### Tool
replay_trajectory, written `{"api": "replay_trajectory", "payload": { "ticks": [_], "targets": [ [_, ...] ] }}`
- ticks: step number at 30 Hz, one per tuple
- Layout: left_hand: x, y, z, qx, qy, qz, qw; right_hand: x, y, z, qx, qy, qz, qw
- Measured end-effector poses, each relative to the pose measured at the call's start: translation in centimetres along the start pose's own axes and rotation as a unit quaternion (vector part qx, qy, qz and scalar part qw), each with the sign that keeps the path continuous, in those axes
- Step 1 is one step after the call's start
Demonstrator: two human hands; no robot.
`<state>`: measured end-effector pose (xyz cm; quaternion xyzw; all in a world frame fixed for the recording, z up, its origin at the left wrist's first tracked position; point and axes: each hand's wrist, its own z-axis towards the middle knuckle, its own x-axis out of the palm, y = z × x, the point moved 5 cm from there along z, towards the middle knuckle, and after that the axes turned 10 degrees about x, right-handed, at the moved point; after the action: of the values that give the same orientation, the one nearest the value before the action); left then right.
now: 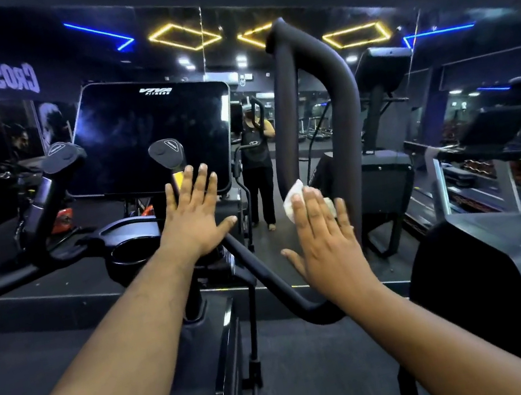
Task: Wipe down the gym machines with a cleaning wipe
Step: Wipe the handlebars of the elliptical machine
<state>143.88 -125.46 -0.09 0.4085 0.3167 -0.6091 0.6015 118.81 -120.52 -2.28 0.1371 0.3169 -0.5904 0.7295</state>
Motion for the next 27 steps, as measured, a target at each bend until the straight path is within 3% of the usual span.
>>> {"api": "replay_trajectory", "payload": {
  "ticks": [4,10,15,22,27],
  "targets": [
    [0.1,0.3,-0.2,0.005,-0.002,0.003,1.0,-0.4,1.0,1.7,0.027,0.005,0.009,1.0],
    [-0.1,0.1,-0.3,0.005,0.004,0.002,1.0,0.7,-2.6,-3.2,0.069,0.003,-0.044,0.997],
    [-0.1,0.3,-0.3,0.01,0.005,-0.004,1.0,0.0,-3.3,-0.4,0.102,-0.025,-0.021,0.994],
    [0.0,0.4,-0.3,0.019,-0.005,-0.011,1.0,0.0,-3.8,-2.4,0.038,-0.127,0.076,0.988],
    [-0.7,0.2,-0.5,0.014,0.031,-0.022,0.999,-1.3,-0.6,-4.7,-0.009,-0.103,0.114,0.988]
  ]
}}
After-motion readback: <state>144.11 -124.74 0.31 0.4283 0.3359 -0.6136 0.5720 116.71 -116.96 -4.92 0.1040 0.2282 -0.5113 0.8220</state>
